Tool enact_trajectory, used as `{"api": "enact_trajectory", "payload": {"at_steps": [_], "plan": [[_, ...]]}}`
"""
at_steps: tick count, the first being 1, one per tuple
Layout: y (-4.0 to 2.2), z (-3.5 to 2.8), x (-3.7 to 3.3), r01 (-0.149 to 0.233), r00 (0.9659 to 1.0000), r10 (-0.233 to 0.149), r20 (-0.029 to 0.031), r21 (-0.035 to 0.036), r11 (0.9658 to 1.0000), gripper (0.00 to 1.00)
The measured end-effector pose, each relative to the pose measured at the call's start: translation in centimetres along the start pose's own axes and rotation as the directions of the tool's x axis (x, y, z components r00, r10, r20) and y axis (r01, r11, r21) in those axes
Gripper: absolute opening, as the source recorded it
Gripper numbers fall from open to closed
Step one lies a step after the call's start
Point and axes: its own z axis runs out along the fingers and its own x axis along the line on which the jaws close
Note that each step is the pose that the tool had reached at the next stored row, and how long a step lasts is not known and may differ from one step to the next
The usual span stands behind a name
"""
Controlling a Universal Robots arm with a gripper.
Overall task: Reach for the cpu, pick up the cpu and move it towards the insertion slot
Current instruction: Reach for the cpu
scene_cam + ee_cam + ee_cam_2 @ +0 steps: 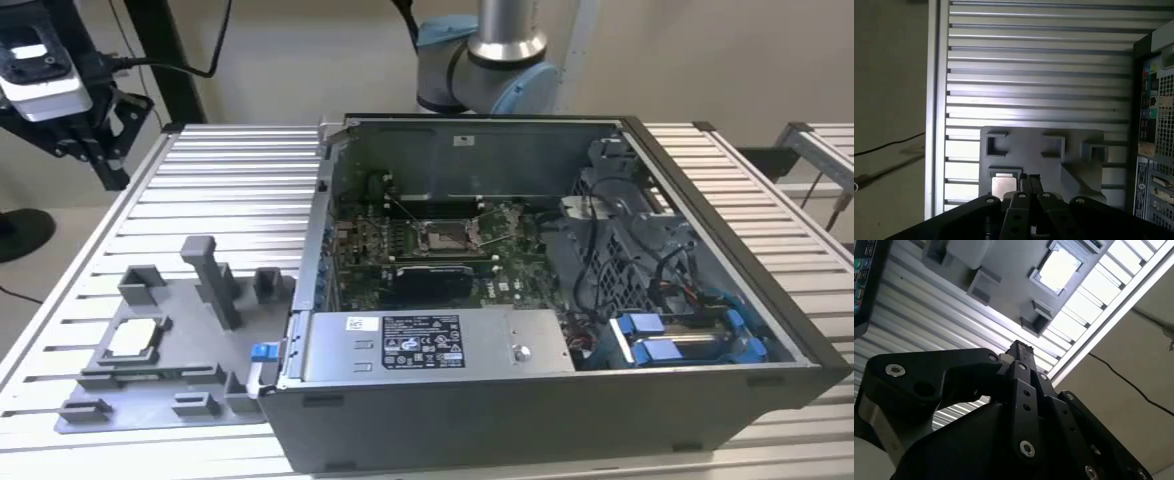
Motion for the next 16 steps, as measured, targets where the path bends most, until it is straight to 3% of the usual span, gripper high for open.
{"api": "enact_trajectory", "payload": {"at_steps": [8, 11, 16], "plan": [[-2.57, -0.06, 1.09, -0.002, 1.0000, 0.002, 0.0002, -0.0001, 1.0000, 0.00], [-2.70, -0.04, 1.58, -0.002, 1.0000, 0.002, 0.0001, 0.0000, 1.0000, 0.00], [-2.70, -0.04, 1.62, -0.001, 1.0000, 0.001, 0.0001, -0.0001, 1.0000, 0.00]]}}
